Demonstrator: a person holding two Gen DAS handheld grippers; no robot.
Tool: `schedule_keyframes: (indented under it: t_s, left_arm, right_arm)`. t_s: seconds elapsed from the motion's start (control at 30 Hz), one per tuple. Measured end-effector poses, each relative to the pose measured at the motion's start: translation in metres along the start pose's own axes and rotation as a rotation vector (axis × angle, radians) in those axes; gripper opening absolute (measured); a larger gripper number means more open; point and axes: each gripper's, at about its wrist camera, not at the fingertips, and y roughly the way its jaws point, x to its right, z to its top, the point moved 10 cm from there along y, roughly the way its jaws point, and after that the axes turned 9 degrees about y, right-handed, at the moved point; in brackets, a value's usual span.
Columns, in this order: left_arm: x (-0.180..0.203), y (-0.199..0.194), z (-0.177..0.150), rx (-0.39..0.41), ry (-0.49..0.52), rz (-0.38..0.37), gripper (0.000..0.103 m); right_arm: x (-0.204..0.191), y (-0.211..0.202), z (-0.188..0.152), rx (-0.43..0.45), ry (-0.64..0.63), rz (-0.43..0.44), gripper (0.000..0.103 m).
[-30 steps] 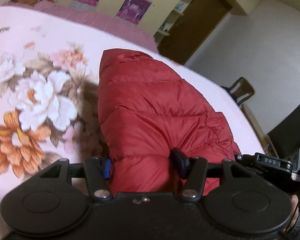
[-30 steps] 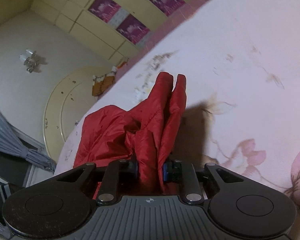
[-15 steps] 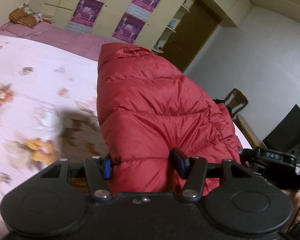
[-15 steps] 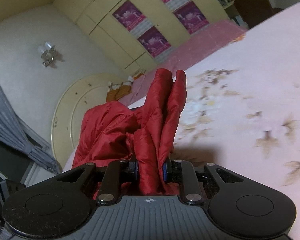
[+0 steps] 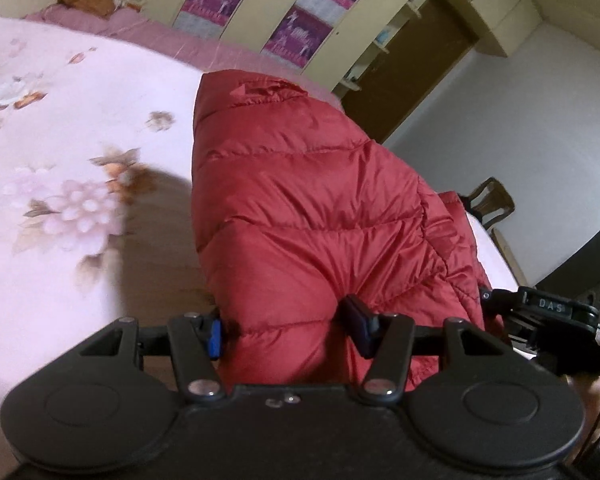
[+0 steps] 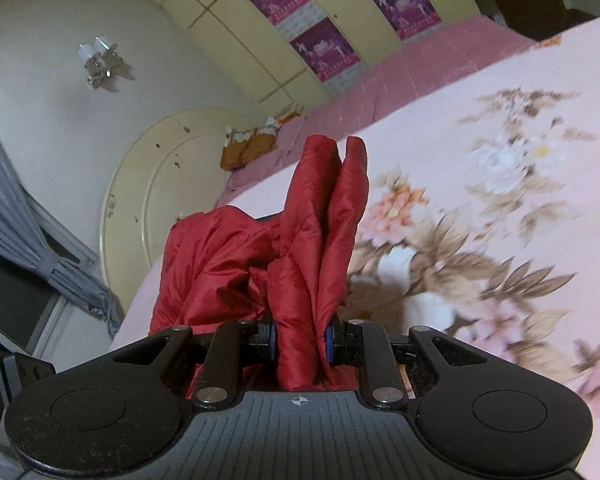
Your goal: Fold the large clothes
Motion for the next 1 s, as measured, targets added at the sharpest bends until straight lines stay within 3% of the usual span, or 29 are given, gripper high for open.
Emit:
schedule_keyframes:
  t_s: [0.23, 0.37, 0.4, 0.5, 0.67, 0.73, 0.83, 0.87, 0.9, 0.93, 1.0]
  left_arm:
    - [-0.053, 0.033, -0.012, -0.083, -0.049, 0.011, 0.056]
    - [-0.056, 0.037, -0.015, -0.060, -0.076, -0.015, 0.057]
    - [-0.056, 0.038, -0.016, -0.054, -0.071, -0.017, 0.062]
    - [-0.069, 0.037, -0.020, -0.037, -0.070, -0.005, 0.076]
    - [-0.082, 0.024, -0.017, -0.020, -0.065, 0.000, 0.076]
    - [-0.087, 0.005, -0.014, 0.009, -0.053, 0.023, 0.075]
    - [-0.086, -0.016, 0.002, 0.080, 0.019, 0.054, 0.064]
    - [-0.081, -0.018, 0.008, 0.091, 0.042, 0.051, 0.059]
    - [-0.073, -0.015, 0.013, 0.096, 0.060, 0.033, 0.056]
    - [-0.062, -0.009, 0.018, 0.098, 0.081, 0.010, 0.055]
    - [-0.038, 0.010, 0.027, 0.083, 0.153, 0.000, 0.054]
  right_arm:
    - [0.020, 0.051, -0.016, -0.036, 0.042, -0.045, 0.021]
    - [0.045, 0.065, -0.017, -0.023, 0.049, -0.055, 0.021]
    - [0.051, 0.066, -0.017, -0.022, 0.048, -0.059, 0.021]
    - [0.066, 0.066, -0.020, -0.019, 0.074, -0.066, 0.021]
    - [0.067, 0.054, -0.017, -0.011, 0.081, -0.055, 0.023]
    - [0.062, 0.037, -0.009, 0.029, 0.035, -0.096, 0.036]
    - [0.044, 0.007, 0.009, 0.104, -0.064, -0.115, 0.036]
    - [0.035, 0.004, 0.012, 0.110, -0.099, -0.112, 0.034]
    - [0.021, 0.006, 0.012, 0.097, -0.158, -0.100, 0.018]
    - [0.010, 0.012, 0.010, 0.078, -0.206, -0.098, 0.010]
    - [-0.009, 0.027, 0.002, 0.052, -0.295, -0.103, 0.010]
